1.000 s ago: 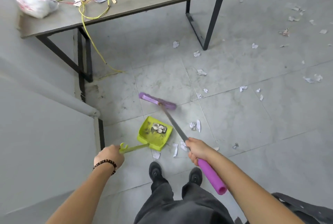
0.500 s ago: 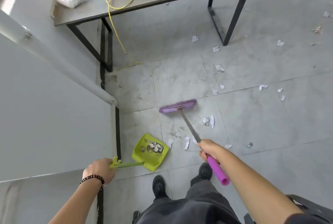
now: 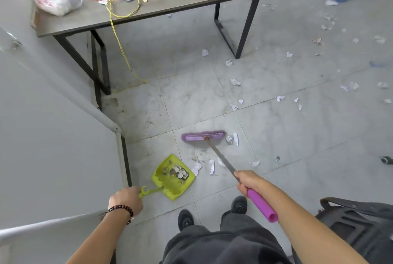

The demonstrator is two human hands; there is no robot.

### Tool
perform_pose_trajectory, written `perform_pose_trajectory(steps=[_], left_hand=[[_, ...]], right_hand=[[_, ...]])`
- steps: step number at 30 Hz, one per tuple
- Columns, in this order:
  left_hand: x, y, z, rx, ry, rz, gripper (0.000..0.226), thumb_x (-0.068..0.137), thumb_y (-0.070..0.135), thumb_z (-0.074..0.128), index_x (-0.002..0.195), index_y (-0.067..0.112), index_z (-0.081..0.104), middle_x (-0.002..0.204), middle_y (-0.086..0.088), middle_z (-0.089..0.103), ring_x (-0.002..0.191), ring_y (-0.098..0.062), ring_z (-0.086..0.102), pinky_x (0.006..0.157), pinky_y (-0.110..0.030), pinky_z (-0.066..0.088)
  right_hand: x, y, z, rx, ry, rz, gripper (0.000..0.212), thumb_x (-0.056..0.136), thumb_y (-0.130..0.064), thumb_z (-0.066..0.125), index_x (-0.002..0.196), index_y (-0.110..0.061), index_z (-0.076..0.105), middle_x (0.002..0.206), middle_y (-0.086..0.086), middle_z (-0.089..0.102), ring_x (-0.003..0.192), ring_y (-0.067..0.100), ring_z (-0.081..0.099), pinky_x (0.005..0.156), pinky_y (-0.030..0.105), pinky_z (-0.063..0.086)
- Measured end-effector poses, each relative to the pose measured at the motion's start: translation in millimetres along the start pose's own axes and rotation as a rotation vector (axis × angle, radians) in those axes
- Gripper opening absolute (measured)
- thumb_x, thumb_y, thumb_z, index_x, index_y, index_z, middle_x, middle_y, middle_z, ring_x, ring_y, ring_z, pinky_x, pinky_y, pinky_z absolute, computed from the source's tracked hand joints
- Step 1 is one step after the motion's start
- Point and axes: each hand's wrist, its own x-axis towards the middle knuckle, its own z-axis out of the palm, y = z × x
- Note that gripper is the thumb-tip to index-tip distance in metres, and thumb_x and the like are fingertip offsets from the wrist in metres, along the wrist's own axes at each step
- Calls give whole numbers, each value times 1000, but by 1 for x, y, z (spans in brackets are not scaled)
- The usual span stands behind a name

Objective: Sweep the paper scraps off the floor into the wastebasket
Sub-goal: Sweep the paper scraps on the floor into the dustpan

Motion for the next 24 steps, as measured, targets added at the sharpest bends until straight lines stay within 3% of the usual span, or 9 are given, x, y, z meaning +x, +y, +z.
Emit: perform_pose_trajectory(steps=[10, 19, 24], left_hand=[[1, 72, -20, 139, 48, 30, 23, 86, 20, 47, 104, 23, 61, 104, 2, 66, 99, -20, 65, 70, -27, 46], [-4, 105, -19, 134, 79, 54, 27, 84, 19, 44, 102, 28, 62, 94, 3, 67, 91, -22, 65, 70, -27, 49], [-10, 135, -8, 95, 71, 97, 23, 89, 26, 44, 100, 29, 64, 94, 3, 67, 86, -23, 64, 70, -27, 49]], right_hand=[[-13, 31, -59, 195, 39, -16, 31, 98, -22, 46, 72, -6, 48, 44, 4, 41, 27, 10, 30, 29, 14, 26], [4, 59, -103, 465, 80, -91, 20, 98, -18, 39, 91, -10, 55, 42, 1, 41, 30, 10, 32, 29, 17, 28], [29, 58, -115, 486, 95, -28, 22, 95, -19, 38, 81, -10, 52, 46, 2, 42, 29, 11, 34, 29, 16, 29]])
